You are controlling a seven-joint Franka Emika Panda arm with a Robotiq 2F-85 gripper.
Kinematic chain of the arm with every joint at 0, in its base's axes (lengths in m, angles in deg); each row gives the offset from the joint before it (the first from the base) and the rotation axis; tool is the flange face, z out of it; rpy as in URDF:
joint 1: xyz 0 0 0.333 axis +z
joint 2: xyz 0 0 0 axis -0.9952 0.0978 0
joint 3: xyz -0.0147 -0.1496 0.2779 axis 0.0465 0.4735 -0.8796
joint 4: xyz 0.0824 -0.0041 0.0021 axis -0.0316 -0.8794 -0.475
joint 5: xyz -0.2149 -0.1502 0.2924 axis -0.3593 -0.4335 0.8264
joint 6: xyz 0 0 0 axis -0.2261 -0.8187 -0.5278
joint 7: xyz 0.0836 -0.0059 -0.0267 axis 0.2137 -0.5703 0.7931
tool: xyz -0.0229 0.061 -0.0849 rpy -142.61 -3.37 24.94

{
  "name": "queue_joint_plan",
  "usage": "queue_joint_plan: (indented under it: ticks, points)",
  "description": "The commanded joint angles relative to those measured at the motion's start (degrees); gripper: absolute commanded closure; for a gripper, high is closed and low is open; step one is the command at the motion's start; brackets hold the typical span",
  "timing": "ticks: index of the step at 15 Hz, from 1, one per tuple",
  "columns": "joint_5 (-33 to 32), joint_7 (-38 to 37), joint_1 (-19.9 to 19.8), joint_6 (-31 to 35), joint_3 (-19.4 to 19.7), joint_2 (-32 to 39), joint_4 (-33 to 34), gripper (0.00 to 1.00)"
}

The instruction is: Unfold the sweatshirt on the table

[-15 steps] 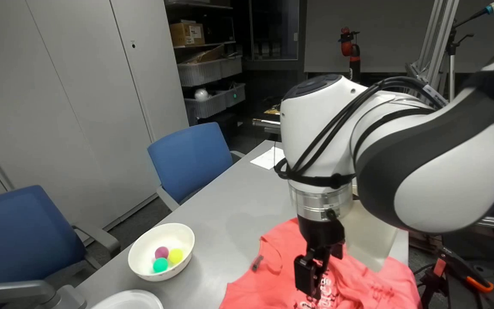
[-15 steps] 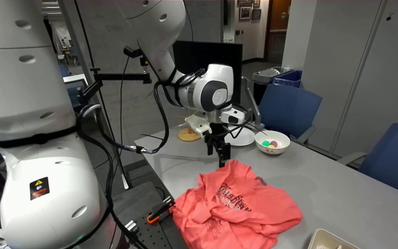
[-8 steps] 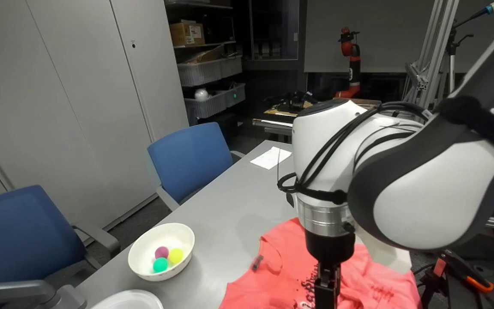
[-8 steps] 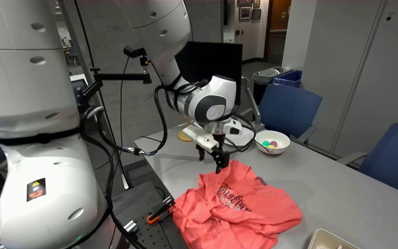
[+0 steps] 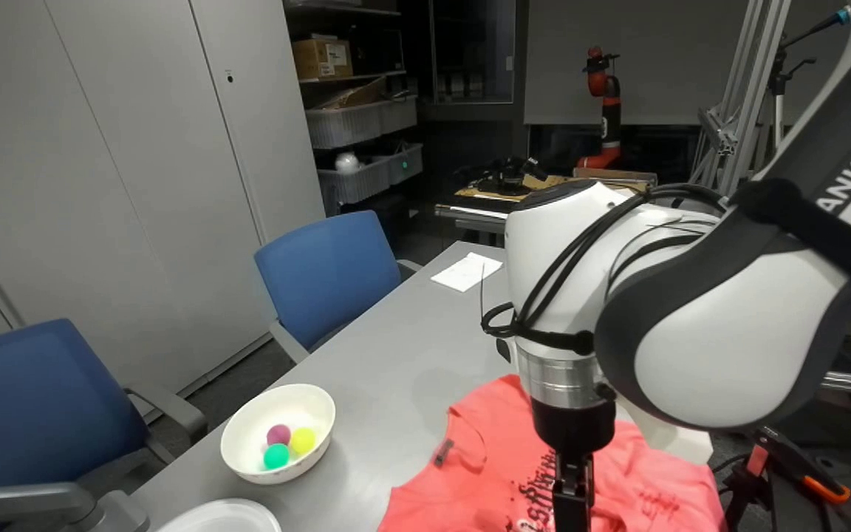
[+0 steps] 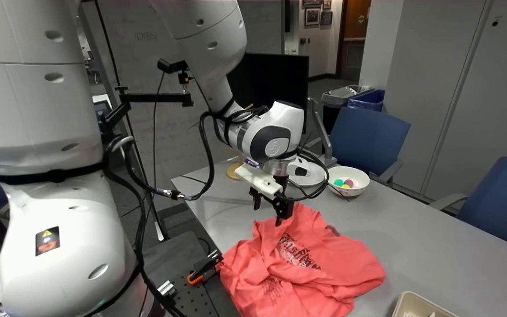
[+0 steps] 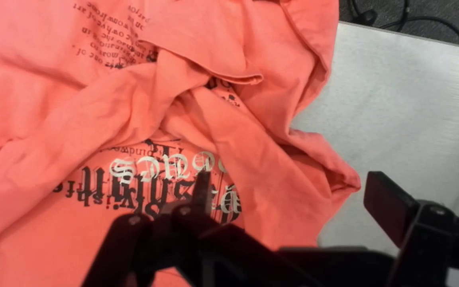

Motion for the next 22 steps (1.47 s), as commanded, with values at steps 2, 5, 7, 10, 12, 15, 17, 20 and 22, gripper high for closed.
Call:
queue_joint_plan:
  ticks: [2, 5, 7, 10, 12, 15, 17, 20, 22]
  points:
    - [-4.8, 4.0, 1.4, 4.2, 1.2, 1.6, -1.5, 0.06]
    - [-6.7, 7.7, 0.8, 8.2, 1.2, 3.8, -3.5, 0.00]
    - [-9.4, 8.8, 0.9, 10.5, 1.9, 5.7, -4.4, 0.00]
    - [-15.1, 7.8, 1.6, 13.1, 3.9, 8.6, -4.9, 0.01]
    - [-17.8, 7.8, 1.6, 13.9, 4.9, 10.3, -4.6, 0.03]
    - [-20.0, 7.8, 1.6, 14.9, 5.8, 12.2, -4.4, 0.10]
    - [-21.2, 7.7, 1.7, 15.5, 6.4, 13.2, -4.1, 0.13]
    - [-21.6, 7.7, 1.6, 16.1, 6.5, 14.4, -3.5, 0.22]
    - [-21.7, 7.8, 1.6, 16.3, 6.6, 15.0, -3.3, 0.46]
